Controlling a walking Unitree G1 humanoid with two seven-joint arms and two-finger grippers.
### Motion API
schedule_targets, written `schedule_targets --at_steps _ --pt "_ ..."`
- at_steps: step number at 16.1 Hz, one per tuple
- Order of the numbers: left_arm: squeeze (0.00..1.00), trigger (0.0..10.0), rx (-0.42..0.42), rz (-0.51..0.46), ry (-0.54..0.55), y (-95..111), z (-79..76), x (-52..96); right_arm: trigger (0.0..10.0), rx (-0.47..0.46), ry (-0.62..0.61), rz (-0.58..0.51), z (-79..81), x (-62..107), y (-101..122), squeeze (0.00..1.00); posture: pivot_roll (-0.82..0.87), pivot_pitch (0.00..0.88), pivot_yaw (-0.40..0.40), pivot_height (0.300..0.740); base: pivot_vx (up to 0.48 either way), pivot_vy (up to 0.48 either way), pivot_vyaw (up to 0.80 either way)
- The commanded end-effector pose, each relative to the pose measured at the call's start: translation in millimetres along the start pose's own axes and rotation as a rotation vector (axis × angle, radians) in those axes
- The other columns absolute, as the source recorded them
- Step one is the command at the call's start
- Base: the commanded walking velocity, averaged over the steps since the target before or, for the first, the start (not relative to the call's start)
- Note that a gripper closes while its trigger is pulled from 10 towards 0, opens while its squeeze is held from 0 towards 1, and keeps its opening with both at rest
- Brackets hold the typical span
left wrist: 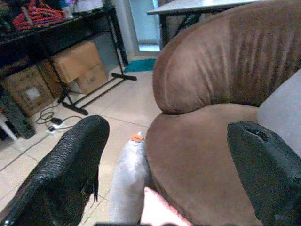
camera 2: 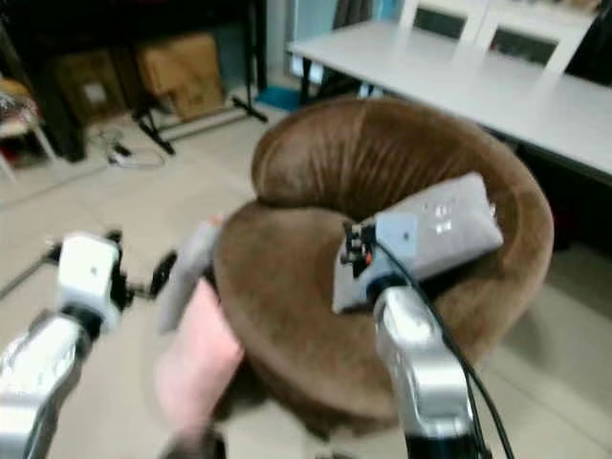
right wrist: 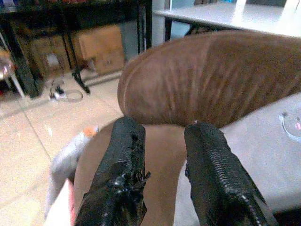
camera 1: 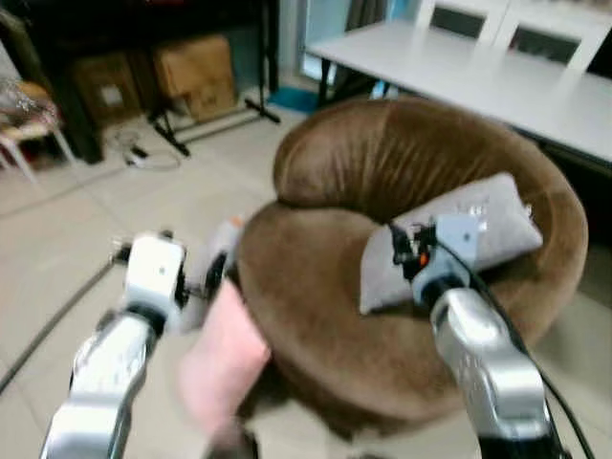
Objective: Move the pillow to the sofa from floor
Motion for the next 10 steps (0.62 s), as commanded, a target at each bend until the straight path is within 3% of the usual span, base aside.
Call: schedule_targets --at_steps 1,6,10 --pt "0.00 10.0 -0.018 -0.034 0.029 8.5 3.9 -2.2 10.0 0.009 -0.008 -0.001 -3.8 -1.6 4.8 0.00 0.04 0.000 -0.063 0.740 0.000 0.000 0.00" --pt "0.00 10.0 0.017 -0.035 0.058 6.1 4.2 -0.3 10.0 0.029 0.001 0.032 -3.9 -2.5 2.3 0.00 0.04 0.000 -0.071 0.740 0.000 0.000 0.00" --pt "0.00 10.0 0.022 -0.034 0.063 5.8 3.7 -0.2 10.0 0.041 -0.002 0.044 -3.2 -2.5 0.6 0.00 0.05 0.000 -0.078 0.740 0.000 0.328 0.00"
Point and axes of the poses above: a point about 5 cm out from each wrist's last joint towards the gripper, its own x axis pointing back from the gripper into the wrist, its own y axis along the axis of the wrist's last joint, z = x × y, the point moved 2 cm from there along -x, pointing out of the wrist towards the gripper, and after that the axes turned 1 degree about -x, right-handed, at the moved point
